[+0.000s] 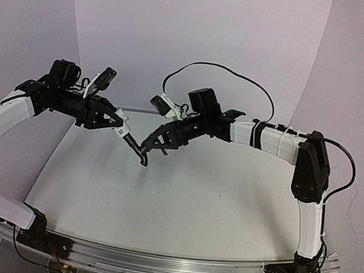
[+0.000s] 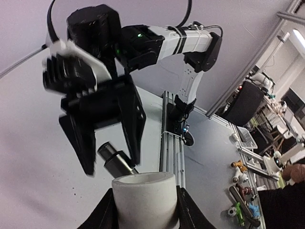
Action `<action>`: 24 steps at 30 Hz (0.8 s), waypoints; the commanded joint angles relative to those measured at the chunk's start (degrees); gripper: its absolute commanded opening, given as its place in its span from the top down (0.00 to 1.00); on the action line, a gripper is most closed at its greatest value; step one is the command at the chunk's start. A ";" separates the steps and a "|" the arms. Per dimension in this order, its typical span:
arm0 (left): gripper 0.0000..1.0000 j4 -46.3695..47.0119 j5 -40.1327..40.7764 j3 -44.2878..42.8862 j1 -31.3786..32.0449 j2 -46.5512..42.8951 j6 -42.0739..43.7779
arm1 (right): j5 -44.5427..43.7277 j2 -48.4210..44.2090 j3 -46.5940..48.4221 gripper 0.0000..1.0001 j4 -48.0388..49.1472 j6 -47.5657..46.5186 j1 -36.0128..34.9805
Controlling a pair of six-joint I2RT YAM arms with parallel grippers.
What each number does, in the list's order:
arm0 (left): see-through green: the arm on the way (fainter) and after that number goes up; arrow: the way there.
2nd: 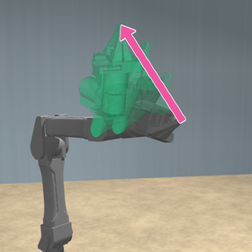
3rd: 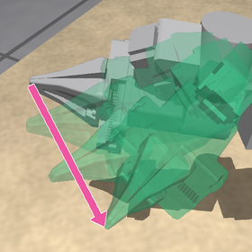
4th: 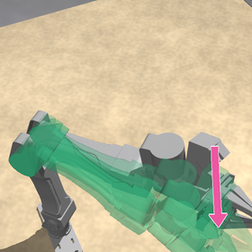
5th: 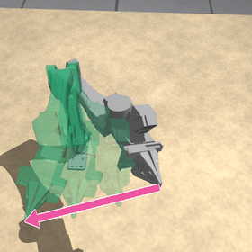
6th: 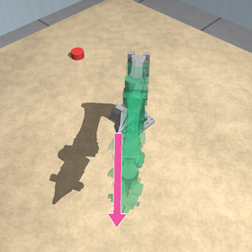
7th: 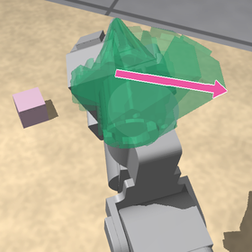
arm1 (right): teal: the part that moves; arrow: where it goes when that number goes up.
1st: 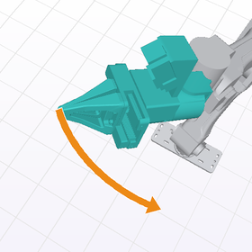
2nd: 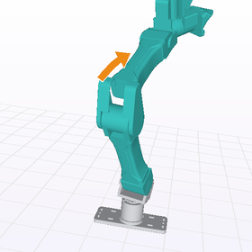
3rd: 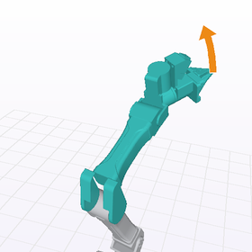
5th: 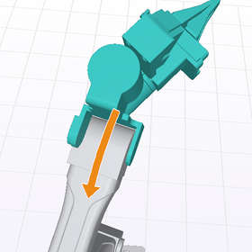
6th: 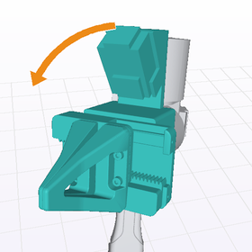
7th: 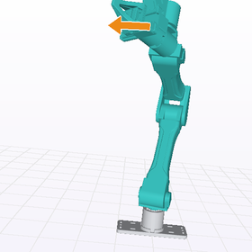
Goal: Install the water faucets
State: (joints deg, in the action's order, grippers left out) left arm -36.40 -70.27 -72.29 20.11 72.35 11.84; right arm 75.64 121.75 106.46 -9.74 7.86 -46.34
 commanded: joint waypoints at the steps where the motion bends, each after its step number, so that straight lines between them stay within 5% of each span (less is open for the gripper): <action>1: 1.00 -1.38 10.72 -4.84 -0.42 -1.22 -10.95 | -23.12 -8.89 -5.61 0.23 3.46 0.56 7.49; 5: 1.00 -1.14 30.24 -7.45 -0.49 0.07 -23.62 | -39.34 -13.67 -10.55 0.10 3.53 -0.56 7.31; 9: 1.00 -1.13 38.78 -9.76 -0.58 2.45 -33.87 | -52.09 -16.37 -12.46 0.09 4.73 -2.75 4.22; 17: 1.00 -1.01 38.91 -13.39 -0.59 6.32 -44.23 | -72.87 -10.95 -6.63 0.10 6.67 -13.17 -9.45; 24: 1.00 -0.70 38.39 -13.75 -0.59 6.45 -44.57 | -70.94 -3.76 0.57 0.13 7.24 -15.49 -12.19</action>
State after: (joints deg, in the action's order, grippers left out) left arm -40.09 -31.16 -82.08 19.57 79.79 -30.60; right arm 7.67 114.84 103.01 -4.73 -4.90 -59.20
